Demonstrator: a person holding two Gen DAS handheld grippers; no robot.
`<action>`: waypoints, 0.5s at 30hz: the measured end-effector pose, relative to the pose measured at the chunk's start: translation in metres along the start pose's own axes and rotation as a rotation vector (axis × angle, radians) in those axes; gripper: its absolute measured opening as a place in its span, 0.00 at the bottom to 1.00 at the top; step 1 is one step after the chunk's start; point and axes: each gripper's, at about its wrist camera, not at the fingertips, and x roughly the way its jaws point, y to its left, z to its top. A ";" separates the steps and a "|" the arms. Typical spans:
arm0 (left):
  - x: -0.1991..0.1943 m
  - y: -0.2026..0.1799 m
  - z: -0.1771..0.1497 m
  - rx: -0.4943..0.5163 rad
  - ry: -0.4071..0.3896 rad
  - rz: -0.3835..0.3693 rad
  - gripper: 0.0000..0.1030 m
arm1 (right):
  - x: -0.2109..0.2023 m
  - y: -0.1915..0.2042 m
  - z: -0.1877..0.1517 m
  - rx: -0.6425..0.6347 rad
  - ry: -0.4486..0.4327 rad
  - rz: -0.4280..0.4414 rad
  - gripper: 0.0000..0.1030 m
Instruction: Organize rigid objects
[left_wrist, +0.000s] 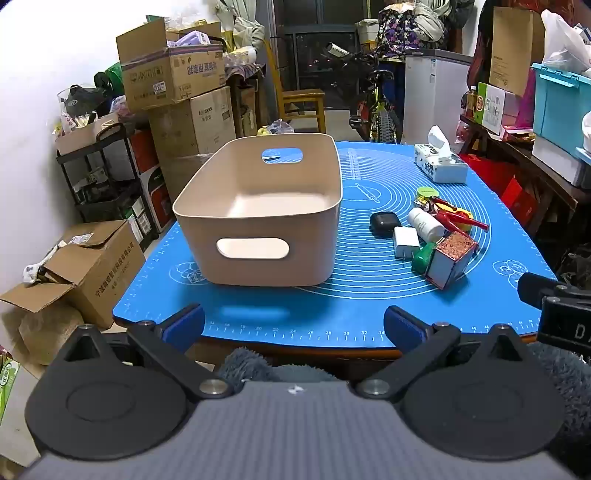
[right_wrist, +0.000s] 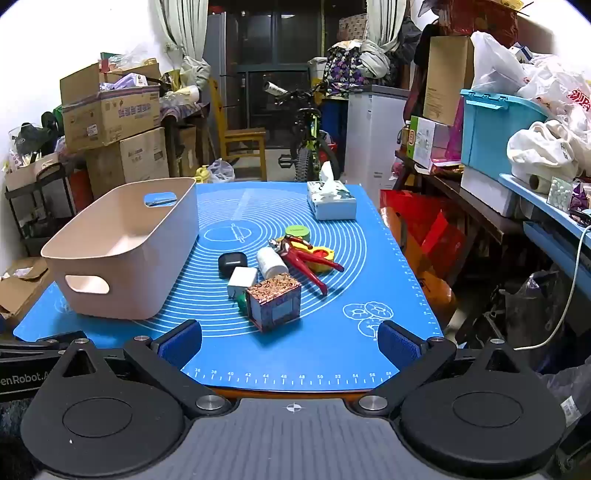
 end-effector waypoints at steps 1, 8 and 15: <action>0.000 0.000 0.000 0.004 0.003 0.002 0.99 | 0.000 0.000 0.000 0.000 -0.001 0.000 0.98; 0.000 0.000 0.000 0.001 0.005 0.000 0.99 | 0.000 0.000 0.000 0.004 0.002 0.003 0.98; 0.000 0.000 0.000 0.001 0.005 0.001 0.99 | 0.000 -0.001 0.000 0.006 0.003 0.004 0.98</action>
